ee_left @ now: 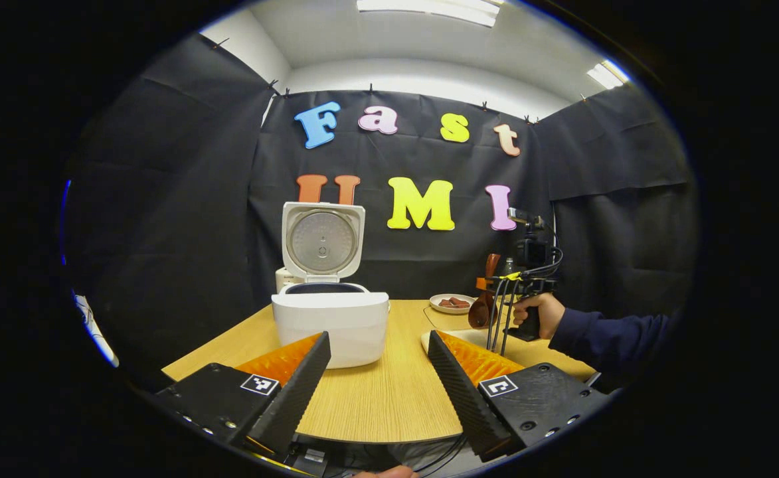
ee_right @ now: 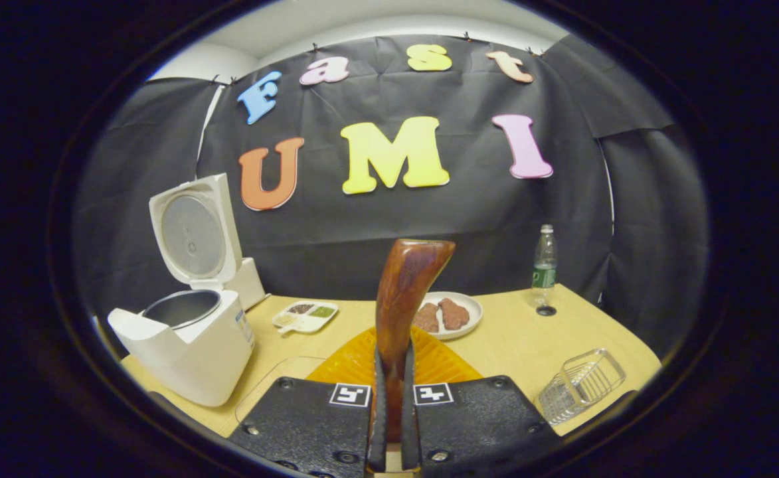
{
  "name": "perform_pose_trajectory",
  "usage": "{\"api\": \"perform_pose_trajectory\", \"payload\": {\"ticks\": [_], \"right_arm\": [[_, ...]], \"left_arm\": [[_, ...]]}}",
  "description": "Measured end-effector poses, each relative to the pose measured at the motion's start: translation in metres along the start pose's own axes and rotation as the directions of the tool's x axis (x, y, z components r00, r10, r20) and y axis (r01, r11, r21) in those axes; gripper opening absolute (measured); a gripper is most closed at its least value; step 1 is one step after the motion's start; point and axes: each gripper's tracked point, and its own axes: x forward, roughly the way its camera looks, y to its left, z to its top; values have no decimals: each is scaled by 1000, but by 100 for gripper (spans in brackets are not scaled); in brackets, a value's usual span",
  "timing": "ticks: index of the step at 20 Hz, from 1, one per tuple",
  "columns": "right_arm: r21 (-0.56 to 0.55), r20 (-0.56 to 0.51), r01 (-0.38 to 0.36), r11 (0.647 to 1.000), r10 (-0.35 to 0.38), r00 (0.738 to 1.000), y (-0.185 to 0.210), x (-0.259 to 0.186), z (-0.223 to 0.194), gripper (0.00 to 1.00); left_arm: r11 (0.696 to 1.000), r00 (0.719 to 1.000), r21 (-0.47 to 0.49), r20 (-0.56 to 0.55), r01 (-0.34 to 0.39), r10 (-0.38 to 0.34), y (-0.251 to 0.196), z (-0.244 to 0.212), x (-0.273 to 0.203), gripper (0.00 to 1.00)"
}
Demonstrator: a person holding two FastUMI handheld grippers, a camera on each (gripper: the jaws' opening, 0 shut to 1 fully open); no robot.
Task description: Close the left gripper, press the button to open the rice cooker; take a wooden spoon from the chopstick holder with the right hand, scoop a spoonful of rice and pour it into the rice cooker, then put the wooden spoon back into the chopstick holder.
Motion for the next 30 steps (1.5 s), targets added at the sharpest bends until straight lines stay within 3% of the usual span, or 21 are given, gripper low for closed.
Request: {"api": "perform_pose_trajectory", "payload": {"ticks": [6,8,17,22,30], "right_arm": [[-83,-57,101,991,-106,993,-19,12,-33,10],[-57,-124,60,997,-67,990,-4,13,-57,11],[107,-192,-39,994,59,980,50,10,-65,10],[287,-199,-174,942,236,951,66,11,-63,11],[426,-173,-150,892,243,954,50,10,-61,10]], "left_arm": [[1000,1000,-13,-15,-3,3,7,-4,-1,94],[1000,1000,-23,-14,7,-7,3,-4,-2,94],[999,1000,-37,-14,6,-6,5,-3,-8,94],[1000,1000,-26,6,4,-4,7,-1,-18,94],[999,1000,-34,-10,23,-24,-1,-4,-12,94]]}}
